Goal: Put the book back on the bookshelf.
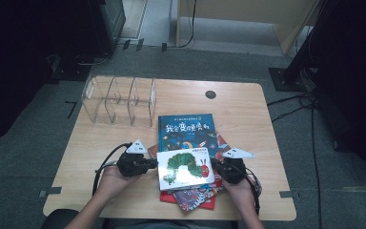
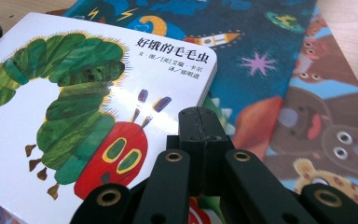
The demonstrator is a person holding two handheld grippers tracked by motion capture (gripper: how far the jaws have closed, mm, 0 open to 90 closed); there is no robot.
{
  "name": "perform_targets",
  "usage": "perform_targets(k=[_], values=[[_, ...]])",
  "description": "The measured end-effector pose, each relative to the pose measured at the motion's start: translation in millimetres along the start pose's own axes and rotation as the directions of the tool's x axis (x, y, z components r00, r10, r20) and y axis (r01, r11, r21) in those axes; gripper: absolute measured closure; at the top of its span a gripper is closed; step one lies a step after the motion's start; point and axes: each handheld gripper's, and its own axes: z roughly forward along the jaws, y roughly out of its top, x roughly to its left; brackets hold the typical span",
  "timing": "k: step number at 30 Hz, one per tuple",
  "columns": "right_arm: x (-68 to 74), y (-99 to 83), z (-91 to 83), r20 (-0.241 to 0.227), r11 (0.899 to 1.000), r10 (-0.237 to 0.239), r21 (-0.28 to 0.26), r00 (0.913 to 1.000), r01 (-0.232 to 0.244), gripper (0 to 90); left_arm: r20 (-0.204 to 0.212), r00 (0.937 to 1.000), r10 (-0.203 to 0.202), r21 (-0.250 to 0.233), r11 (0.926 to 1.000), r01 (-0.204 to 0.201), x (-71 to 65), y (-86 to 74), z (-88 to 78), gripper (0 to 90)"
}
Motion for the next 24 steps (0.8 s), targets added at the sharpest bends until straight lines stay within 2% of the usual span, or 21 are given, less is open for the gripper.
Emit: perform_targets(k=[1,10,16,24], values=[[2.6,2.8,3.5,0.002,1.0,-0.01,0.002,0.9999,0.01,90.0,-0.005,0.9998,-0.017,-0.004,0.9998,0.017,2.6,-1.4,-1.8,84.8],[5.9,14.3,16.8,-0.006,1.0,-0.028,0.007,0.9996,0.028,90.0,-0.029,0.998,-0.056,-0.03,0.998,0.055,3.6,-7.9,-9.2,87.0],[10.4,24.9,29.3,-0.013,0.998,-0.062,0.01,0.998,0.062,90.0,-0.042,0.9949,-0.092,-0.049,0.9947,0.09,5.1,-13.7,-16.2,86.9],[9.8,33.2,39.0,-0.025,0.997,-0.078,0.008,0.9966,0.078,90.0,-0.061,0.992,-0.111,-0.057,0.9926,0.107,3.5,-18.5,-19.9,85.8]])
